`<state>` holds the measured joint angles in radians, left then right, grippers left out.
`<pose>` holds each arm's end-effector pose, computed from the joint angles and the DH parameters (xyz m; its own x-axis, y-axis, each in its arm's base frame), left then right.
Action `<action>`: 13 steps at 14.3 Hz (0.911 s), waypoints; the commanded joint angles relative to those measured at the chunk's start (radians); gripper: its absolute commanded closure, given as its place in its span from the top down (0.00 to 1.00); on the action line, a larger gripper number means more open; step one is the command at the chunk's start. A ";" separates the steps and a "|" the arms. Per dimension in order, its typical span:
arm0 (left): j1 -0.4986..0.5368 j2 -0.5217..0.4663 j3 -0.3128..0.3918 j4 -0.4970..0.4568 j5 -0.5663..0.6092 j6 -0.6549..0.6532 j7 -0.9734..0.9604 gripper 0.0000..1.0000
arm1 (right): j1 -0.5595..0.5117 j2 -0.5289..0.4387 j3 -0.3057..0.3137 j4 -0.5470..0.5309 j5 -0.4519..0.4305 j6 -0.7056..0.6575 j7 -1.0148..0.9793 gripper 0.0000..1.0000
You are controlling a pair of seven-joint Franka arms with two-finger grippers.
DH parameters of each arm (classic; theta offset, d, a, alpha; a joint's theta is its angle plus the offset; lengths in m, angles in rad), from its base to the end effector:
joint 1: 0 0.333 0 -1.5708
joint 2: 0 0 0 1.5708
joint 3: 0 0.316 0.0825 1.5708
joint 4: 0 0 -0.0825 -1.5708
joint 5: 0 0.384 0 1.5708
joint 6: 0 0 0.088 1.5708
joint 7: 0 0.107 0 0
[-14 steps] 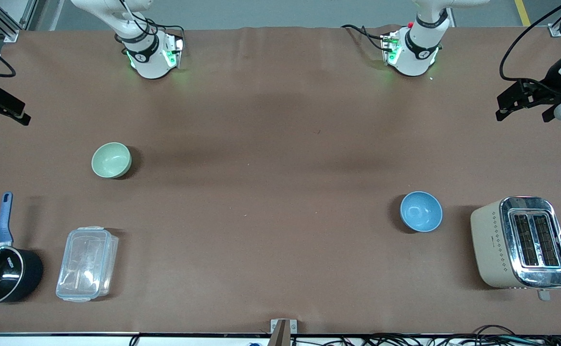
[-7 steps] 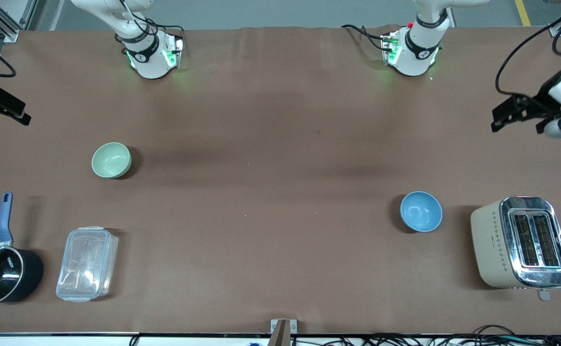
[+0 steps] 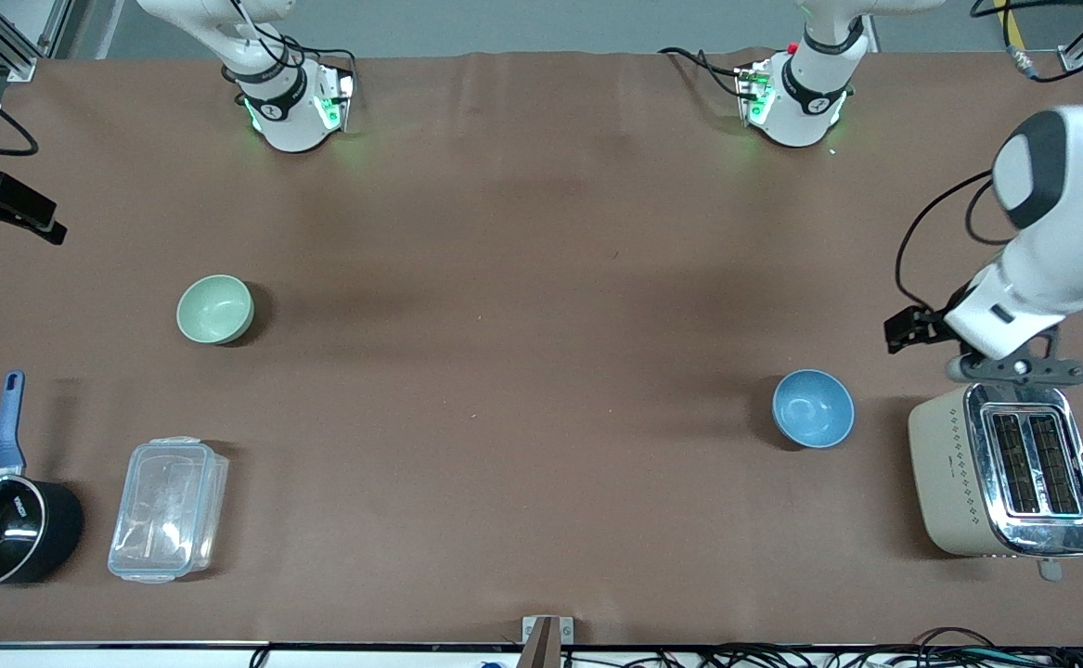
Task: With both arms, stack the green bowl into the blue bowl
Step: 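Reach the left gripper to the blue bowl while the right reaches green, then grasp the blue bowl with the left gripper while the right grasps green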
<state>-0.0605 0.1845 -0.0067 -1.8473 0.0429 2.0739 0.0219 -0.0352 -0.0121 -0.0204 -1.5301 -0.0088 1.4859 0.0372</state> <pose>0.6109 -0.0387 0.4284 0.9932 -0.1093 0.0409 -0.1078 -0.9934 -0.0381 0.5414 -0.0312 0.6429 0.9951 -0.0934 -0.0318 -0.0931 -0.9956 0.0097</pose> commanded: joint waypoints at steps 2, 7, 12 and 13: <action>0.019 0.091 -0.003 -0.081 0.017 0.196 -0.004 1.00 | -0.032 -0.014 -0.039 -0.134 0.001 0.082 -0.112 1.00; 0.044 0.193 -0.004 -0.162 0.015 0.389 -0.002 0.95 | -0.032 -0.023 -0.124 -0.418 0.006 0.319 -0.186 1.00; 0.044 0.292 -0.007 -0.159 0.000 0.503 -0.005 0.67 | -0.035 -0.016 -0.142 -0.714 0.007 0.655 -0.186 0.98; 0.045 0.299 -0.007 -0.158 0.000 0.503 -0.005 0.60 | -0.034 -0.012 -0.145 -0.767 0.007 0.728 -0.186 0.98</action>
<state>-0.0206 0.4701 -0.0085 -2.0092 0.0435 2.5596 0.0196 -0.0663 0.0074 -0.1602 -2.1675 -0.0073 2.0896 -0.1422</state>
